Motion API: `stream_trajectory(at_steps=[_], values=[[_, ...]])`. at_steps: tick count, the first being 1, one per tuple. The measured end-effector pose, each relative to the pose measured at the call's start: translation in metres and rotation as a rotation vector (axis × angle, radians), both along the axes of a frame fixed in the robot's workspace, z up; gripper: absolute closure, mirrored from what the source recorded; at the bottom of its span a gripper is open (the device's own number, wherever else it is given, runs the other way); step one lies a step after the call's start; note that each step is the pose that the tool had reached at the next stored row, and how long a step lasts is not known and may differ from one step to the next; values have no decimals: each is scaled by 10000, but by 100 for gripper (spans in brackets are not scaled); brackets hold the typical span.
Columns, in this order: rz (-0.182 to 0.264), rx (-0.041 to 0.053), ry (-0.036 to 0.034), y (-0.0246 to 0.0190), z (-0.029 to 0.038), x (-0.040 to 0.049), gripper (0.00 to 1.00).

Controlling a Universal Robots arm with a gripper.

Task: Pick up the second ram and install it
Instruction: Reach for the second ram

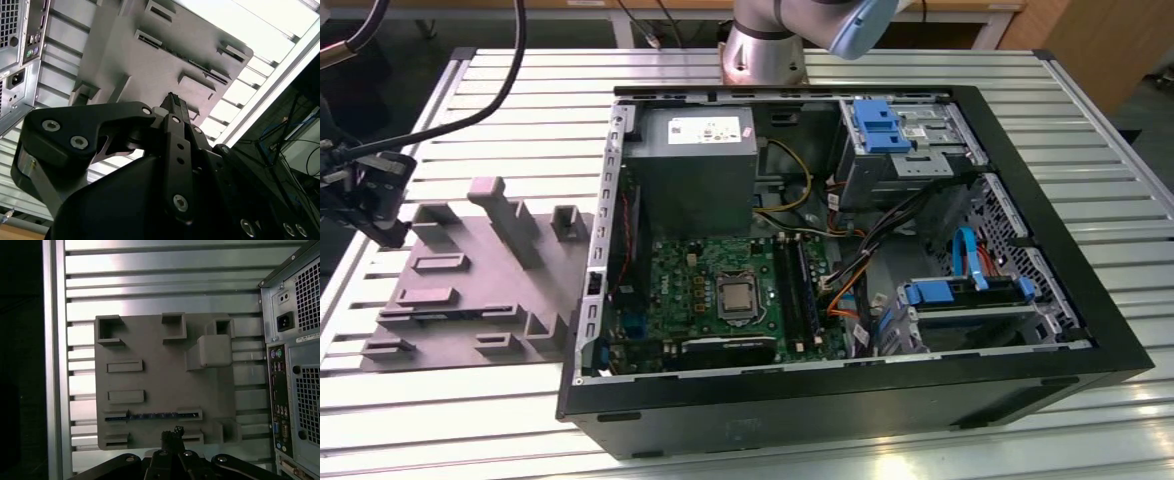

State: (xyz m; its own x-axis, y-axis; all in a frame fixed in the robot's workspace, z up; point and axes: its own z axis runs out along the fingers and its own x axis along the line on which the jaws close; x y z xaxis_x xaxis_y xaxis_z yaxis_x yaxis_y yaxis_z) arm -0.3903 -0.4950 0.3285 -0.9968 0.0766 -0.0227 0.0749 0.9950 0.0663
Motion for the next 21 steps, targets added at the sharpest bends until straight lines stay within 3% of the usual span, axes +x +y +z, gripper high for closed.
stream_trajectory(at_steps=[21], values=[[0,0,0,-1,-104,-55,89]])
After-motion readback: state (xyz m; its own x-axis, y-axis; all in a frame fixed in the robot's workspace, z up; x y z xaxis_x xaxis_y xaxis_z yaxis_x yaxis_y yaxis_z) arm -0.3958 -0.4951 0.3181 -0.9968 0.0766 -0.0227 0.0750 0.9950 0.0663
